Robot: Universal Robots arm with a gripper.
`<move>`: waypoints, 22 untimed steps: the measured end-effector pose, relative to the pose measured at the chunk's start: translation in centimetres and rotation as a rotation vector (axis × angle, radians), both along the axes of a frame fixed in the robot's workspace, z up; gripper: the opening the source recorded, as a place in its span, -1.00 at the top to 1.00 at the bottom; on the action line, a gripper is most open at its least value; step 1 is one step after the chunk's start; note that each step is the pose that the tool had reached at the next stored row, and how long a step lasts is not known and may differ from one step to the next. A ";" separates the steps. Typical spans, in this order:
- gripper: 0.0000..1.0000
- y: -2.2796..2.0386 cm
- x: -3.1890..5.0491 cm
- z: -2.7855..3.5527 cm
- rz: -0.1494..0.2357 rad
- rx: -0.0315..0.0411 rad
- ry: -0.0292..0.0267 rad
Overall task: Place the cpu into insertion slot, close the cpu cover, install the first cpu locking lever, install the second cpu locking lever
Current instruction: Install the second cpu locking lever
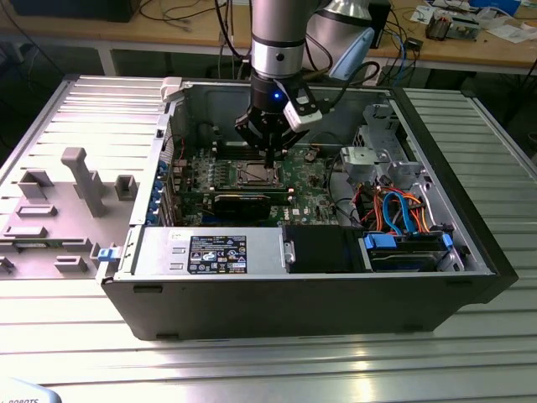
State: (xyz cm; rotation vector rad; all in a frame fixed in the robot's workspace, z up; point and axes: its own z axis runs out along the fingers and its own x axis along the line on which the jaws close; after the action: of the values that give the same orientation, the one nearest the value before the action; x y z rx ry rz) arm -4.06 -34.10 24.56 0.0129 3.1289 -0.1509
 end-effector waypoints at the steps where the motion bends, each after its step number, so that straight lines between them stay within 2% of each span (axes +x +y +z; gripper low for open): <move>1: 0.79 0.00 0.00 0.00 0.000 0.0002 0.0000; 19: 0.79 0.00 0.00 0.00 0.000 0.0027 0.0002; 20: 0.79 -0.01 0.01 0.00 0.000 0.0027 0.0029; 21: 0.79 -0.01 0.00 0.00 0.000 0.0027 0.0093; 22: 0.79 -0.01 0.00 0.00 0.000 0.0027 0.0182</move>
State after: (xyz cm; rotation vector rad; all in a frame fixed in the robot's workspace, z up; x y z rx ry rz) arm -4.06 -34.11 24.56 0.0117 3.1473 -0.1477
